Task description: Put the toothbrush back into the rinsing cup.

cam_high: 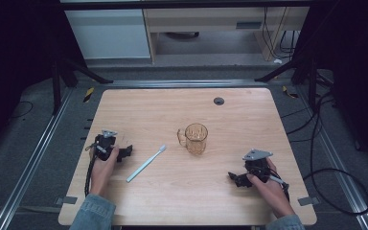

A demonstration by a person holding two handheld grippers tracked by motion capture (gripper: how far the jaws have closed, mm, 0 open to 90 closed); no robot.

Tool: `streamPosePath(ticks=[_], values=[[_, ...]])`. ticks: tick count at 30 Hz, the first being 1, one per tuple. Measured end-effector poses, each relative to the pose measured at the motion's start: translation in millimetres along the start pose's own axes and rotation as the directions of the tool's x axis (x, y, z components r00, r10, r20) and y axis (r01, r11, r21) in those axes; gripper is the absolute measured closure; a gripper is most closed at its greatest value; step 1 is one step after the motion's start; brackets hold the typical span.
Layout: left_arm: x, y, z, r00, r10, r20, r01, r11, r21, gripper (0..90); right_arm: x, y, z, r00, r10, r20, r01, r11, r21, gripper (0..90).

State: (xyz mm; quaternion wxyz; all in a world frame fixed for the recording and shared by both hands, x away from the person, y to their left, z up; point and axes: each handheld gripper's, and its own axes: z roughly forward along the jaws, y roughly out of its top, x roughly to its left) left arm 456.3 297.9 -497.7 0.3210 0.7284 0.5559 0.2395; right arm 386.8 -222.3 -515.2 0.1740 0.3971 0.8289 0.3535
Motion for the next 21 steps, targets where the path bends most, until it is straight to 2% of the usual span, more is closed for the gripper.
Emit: streamPosePath(ticks=[2, 3, 4, 5, 6, 7, 9, 10, 12, 13, 14, 15, 16, 18, 19, 20, 21], values=[[1.1, 3.4, -12.0, 0.9998, -0.001, 0.019, 0.001, 0.9996, -0.029, 4.0, 0.0, 0.0, 0.0, 1.0, 0.0, 0.0, 0.0, 1.0, 0.0, 0.5], [1.1, 3.4, -12.0, 0.9998, -0.001, 0.019, 0.001, 0.9996, -0.029, 4.0, 0.0, 0.0, 0.0, 1.0, 0.0, 0.0, 0.0, 1.0, 0.0, 0.5], [1.8, 6.2, -23.7, 0.9988, -0.001, 0.05, 0.003, 0.9994, -0.033, 4.1, 0.0, 0.0, 0.0, 1.0, 0.0, 0.0, 0.0, 1.0, 0.0, 0.5], [1.8, 6.2, -23.7, 0.9988, -0.001, 0.05, 0.003, 0.9994, -0.033, 4.1, 0.0, 0.0, 0.0, 1.0, 0.0, 0.0, 0.0, 1.0, 0.0, 0.5], [0.6, 8.6, -34.6, 0.998, 0.037, 0.052, -0.036, 0.9993, -0.01, 4.2, 0.0, 0.0, 0.0, 1.0, 0.001, -0.001, -0.001, 1.0, 0.0, 0.5], [0.6, 8.6, -34.6, 0.998, 0.037, 0.052, -0.036, 0.9993, -0.01, 4.3, 0.0, 0.0, 0.0, 1.0, 0.001, -0.001, -0.001, 1.0, 0.0, 0.5], [-0.4, 12.4, -51.0, 0.9946, 0.092, 0.049, -0.093, 0.9955, 0.019, 4.8, 0.0, 0.0, 0.0, 1.0, 0.0, 0.0, 0.0, 1.0, 0.0, 0.5], [-0.4, 12.4, -51.0, 0.9946, 0.092, 0.049, -0.093, 0.9955, 0.019, 5.0, 0.0, 0.0, 0.0, 1.0, 0.0, 0.0, 0.0, 1.0, 0.0, 0.5], [-1.4, 16.0, -61.0, 0.9904, 0.111, 0.083, -0.116, 0.9909, 0.067, 6.2, 0.0, 0.0, 0.0, 1.0, 0.0, -0.001, 0.0, 1.0, 0.0, 0.5], [-1.4, 16.0, -61.0, 0.9904, 0.111, 0.083, -0.116, 0.9909, 0.067, 6.9, 0.0, 0.0, 0.0, 1.0, 0.0, -0.001, 0.0, 1.0, 0.0, 0.5], [-2.9, 17.3, -63.7, 0.9881, 0.125, 0.089, -0.134, 0.9862, 0.098, 7.9, 0.0, 0.0, 0.0, 1.0, 0.001, -0.001, -0.001, 1.0, 0.0, 0.5], [-2.9, 17.3, -63.7, 0.9881, 0.125, 0.089, -0.134, 0.9862, 0.098, 8.8, 0.0, 0.0, 0.0, 1.0, 0.001, -0.001, -0.001, 1.0, 0.0, 0.5], [-3.6, 17.7, -64.2, 0.9856, 0.143, 0.091, -0.153, 0.9809, 0.12, 8.8, 0.0, 0.0, 0.0, 1.0, 0.001, -0.001, -0.001, 1.0, 0.0, 0.5], [-5.4, 17.6, -63.9, 0.9834, 0.152, 0.099, -0.166, 0.9739, 0.155, 9.9, 0.0, 0.0, 0.0, 1.0, 0.001, -0.001, -0.001, 1.0, 0.0, 0.5], [-6.4, 18.0, -64.6, 0.9814, 0.162, 0.103, -0.178, 0.9686, 0.173, 10.4, 0.0, 0.0, 0.0, 1.0, 0.001, -0.001, -0.001, 1.0, 0.0, 0.5], [-9.2, 20.0, -68.0, 0.9762, 0.19, 0.104, -0.208, 0.9585, 0.196, 10.6, -0.1, 0.0, 0.0, 1.0, 0.0, -0.001, 0.0, 1.0, 0.001, 0.5], [-9.2, 20.0, -68.0, 0.9762, 0.19, 0.104, -0.208, 0.9585, 0.196, 10.6, -0.1, 0.0, 0.0, 1.0, 0.0, -0.001, 0.0, 1.0, 0.001, 0.5]])
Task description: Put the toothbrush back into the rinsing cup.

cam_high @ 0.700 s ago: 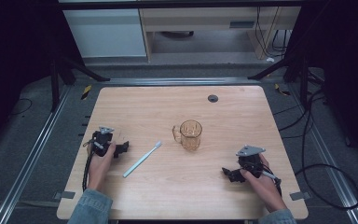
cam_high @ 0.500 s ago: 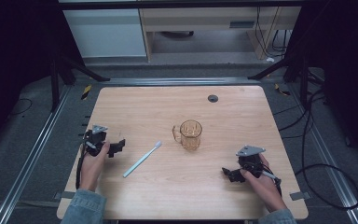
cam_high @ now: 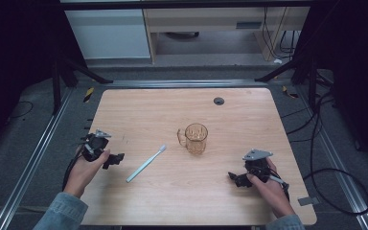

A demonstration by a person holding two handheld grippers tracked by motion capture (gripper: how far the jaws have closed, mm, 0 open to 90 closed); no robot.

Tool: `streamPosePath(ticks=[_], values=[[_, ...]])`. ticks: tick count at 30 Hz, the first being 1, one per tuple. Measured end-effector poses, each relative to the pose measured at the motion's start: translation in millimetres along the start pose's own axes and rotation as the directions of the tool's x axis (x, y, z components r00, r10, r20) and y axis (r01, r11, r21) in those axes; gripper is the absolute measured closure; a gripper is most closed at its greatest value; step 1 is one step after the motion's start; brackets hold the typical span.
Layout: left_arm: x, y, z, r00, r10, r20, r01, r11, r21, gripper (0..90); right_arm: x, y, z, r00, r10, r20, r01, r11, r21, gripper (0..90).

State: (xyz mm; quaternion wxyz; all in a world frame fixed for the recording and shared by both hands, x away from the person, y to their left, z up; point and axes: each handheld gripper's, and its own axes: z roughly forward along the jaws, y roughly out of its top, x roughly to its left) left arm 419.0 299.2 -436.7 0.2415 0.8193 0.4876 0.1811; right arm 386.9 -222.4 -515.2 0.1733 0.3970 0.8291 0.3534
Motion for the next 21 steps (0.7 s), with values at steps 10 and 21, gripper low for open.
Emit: streamPosePath(ticks=[10, 21], values=[[-13.2, 10.6, -14.1, 0.9982, 0.042, 0.042, -0.046, 0.995, 0.089, 11.8, 0.9, 0.6, 0.5, 0.9996, 0.021, 0.016, -0.021, 1.0, 0.001, 0.4], [-47.4, 30.5, -4.1, 0.9875, 0.113, 0.11, -0.129, 0.9807, 0.147, 12.5, 1.7, 1.4, 1.6, 0.9989, 0.03, 0.034, -0.03, 1.0, -0.001, 0.4]])
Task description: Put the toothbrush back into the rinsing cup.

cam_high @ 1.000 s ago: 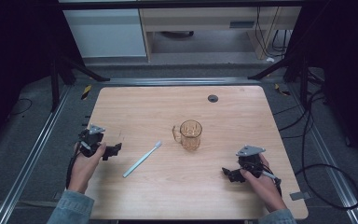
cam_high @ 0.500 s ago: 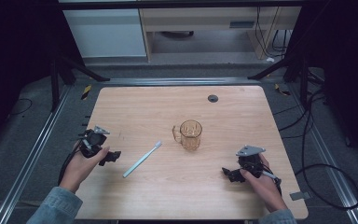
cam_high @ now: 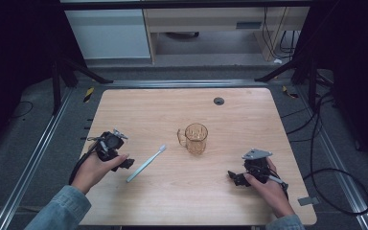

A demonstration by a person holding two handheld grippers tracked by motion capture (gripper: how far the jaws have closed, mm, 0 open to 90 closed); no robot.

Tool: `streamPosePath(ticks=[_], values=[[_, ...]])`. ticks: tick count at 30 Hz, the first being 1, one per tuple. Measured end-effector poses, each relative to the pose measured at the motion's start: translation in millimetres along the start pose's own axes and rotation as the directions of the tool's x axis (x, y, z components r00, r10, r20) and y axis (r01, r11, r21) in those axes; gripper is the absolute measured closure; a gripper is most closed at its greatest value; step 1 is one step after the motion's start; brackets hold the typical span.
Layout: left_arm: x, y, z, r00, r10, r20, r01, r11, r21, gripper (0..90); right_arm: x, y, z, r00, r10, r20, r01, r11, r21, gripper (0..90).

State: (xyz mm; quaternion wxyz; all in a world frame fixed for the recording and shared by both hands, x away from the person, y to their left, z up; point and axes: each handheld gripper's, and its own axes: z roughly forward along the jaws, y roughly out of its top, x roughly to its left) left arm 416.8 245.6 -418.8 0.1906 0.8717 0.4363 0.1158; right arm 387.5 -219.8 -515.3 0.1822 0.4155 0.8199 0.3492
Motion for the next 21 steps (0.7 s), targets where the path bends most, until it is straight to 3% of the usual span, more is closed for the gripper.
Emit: streamPosePath(ticks=[4, 10, 21], values=[[-12.0, 11.9, 6.2, 0.9991, 0.041, 0.001, -0.041, 0.999, 0.016, 13.4, 0.0, 0.0, 0.0, 1.0, 0.001, 0.0, -0.001, 1.0, 0.0, 0.4], [-18.1, 26.9, 16.8, 0.9972, 0.074, 0.011, -0.074, 0.9952, 0.064, 15.6, 0.1, 0.0, 0.0, 1.0, 0.001, 0.0, -0.001, 1.0, 0.0, 0.4], [-24.4, 45.4, 25.7, 0.9954, 0.09, 0.033, -0.093, 0.9913, 0.093, 22.3, 0.1, 0.0, 0.0, 1.0, 0.001, -0.001, -0.001, 1.0, 0.0, 0.4]])
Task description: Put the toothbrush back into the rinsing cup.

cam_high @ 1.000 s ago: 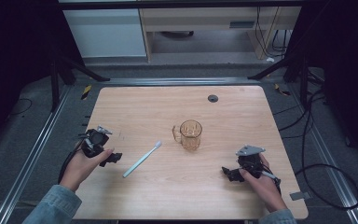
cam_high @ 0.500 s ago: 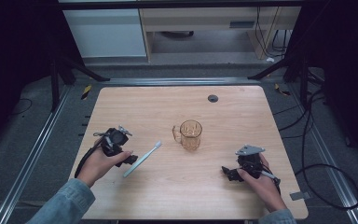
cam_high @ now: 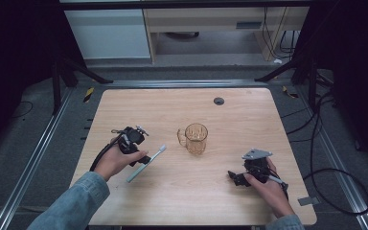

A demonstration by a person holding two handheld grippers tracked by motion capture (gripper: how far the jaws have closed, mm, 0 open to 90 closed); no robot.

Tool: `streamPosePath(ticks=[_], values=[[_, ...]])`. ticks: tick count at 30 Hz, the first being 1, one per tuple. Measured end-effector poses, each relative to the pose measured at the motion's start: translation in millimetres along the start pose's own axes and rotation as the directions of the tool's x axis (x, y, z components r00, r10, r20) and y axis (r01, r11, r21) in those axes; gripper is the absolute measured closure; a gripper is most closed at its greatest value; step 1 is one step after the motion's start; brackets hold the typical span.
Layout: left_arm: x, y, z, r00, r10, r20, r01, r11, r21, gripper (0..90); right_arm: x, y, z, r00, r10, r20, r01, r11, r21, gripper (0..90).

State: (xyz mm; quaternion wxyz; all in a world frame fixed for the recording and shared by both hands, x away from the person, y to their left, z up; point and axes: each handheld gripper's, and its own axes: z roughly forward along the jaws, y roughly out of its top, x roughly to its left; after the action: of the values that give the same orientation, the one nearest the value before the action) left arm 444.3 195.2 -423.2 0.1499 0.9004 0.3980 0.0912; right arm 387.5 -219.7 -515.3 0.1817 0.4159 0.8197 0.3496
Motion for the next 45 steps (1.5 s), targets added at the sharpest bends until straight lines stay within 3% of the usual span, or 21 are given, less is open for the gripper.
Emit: streamPosePath(ticks=[12, 23, 29, 38, 45], values=[[-7.6, 19.6, 3.5, 0.999, 0.037, 0.025, -0.038, 0.9984, 0.041, 32.5, 0.0, 0.0, 0.0, 1.0, 0.001, 0.0, -0.001, 1.0, 0.0, 0.4], [-17.2, 32.8, 13.2, 0.9954, 0.081, 0.051, -0.085, 0.9926, 0.087, 41.8, -0.2, -0.1, 0.0, 1.0, -0.003, 0.001, 0.003, 1.0, 0.001, 0.4], [-17.0, 34.9, 20.5, 0.9948, 0.088, 0.051, -0.093, 0.9889, 0.116, 45.8, -0.2, 0.0, 0.0, 1.0, -0.003, 0.001, 0.003, 1.0, 0.001, 0.4], [-8.1, 35.5, 33.7, 0.9967, 0.066, 0.048, -0.073, 0.9841, 0.162, 54.5, -0.2, 0.0, -0.1, 1.0, 0.0, 0.0, 0.0, 1.0, 0.001, 0.5], [-5.6, 36.4, 42.4, 0.9963, 0.069, 0.052, -0.078, 0.9768, 0.199, 60.8, -0.4, -0.1, -0.2, 1.0, 0.002, -0.002, -0.002, 1.0, 0.0, 0.6]])
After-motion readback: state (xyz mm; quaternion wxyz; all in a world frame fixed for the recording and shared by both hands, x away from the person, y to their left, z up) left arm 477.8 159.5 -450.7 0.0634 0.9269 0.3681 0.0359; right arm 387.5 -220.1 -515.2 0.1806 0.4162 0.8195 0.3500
